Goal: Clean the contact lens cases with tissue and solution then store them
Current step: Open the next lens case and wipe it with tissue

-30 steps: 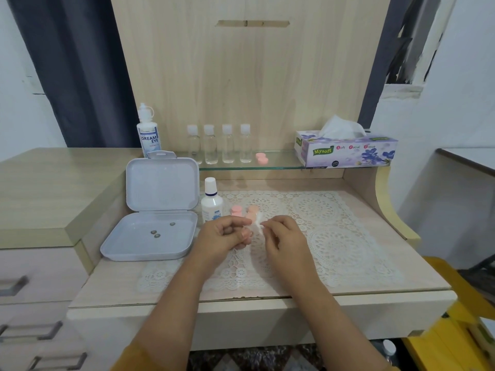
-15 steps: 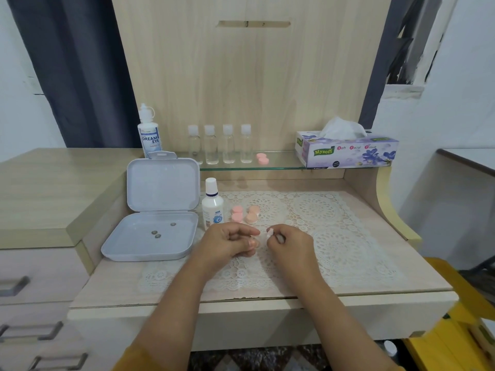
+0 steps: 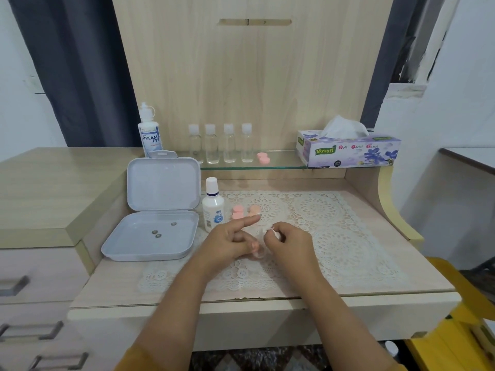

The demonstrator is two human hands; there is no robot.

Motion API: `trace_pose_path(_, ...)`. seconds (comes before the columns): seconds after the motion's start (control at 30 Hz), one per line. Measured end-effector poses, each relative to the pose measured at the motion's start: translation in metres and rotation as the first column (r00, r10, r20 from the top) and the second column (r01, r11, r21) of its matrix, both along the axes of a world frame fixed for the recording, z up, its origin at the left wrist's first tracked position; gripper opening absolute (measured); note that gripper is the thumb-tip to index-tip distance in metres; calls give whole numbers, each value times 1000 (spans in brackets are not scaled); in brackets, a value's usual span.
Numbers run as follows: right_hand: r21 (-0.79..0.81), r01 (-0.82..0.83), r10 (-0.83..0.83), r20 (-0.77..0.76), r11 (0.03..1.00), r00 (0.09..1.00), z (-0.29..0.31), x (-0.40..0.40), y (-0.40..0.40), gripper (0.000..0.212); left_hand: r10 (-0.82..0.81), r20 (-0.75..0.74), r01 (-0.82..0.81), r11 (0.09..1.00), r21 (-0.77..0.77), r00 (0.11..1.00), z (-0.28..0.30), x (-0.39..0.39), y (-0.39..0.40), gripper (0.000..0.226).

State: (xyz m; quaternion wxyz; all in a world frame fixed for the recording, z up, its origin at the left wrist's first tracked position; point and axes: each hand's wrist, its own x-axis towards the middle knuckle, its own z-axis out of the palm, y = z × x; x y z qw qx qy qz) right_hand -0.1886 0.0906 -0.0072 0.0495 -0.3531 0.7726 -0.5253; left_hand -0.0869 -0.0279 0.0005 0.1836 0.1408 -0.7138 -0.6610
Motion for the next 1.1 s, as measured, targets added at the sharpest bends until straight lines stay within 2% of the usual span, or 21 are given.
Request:
trace_pose_path(0.13,9,-11,12,-67,1000,998,-3,0,-1,36,-33,40,35,997,-64,999,-2,-2,0,52)
trace_pose_path(0.23,-3,-39,39,-60,999,997,-2,0,0,24,-12,25,13,1000,-17,1000,-1,-2,1,46)
trace_pose_path(0.3,-66,-47,48,25,997,999,0,2,1,13,6,8,-6,1000,24,1000,0,-1,1,44)
trace_pose_path(0.37,-148,-44,61,109,988,992,1,2,3,17,26,2,-26,999,33,1000,1,-1,1,43)
trace_pose_path(0.43,-208,-24,48,111,978,993,2,1,3,19,55,-8,-55,998,20,998,0,-2,1,41)
trace_pose_path(0.53,-183,-3,-8,-59,983,998,-2,0,1,18,85,-45,-82,995,52,995,-1,-3,0,38)
trace_pose_path(0.67,-119,-51,14,-296,992,955,-9,0,-3,10,118,-59,-115,992,54,991,-2,-4,-2,35)
trace_pose_path(0.77,-104,-76,35,-356,992,934,-13,0,-4,5,155,-63,-152,987,55,986,-3,-5,-3,32)
trace_pose_path(0.87,-46,-128,100,-392,991,915,-16,2,-3,20,231,-63,-227,971,74,971,-3,-6,-6,24)
trace_pose_path(0.93,0,-164,149,-409,986,900,-17,2,-3,20,254,-56,-250,966,71,966,-3,-5,-7,21)
trace_pose_path(1.1,38,-100,106,-503,994,858,-21,0,-7,20,275,-53,-273,961,44,960,-4,-5,-7,20)
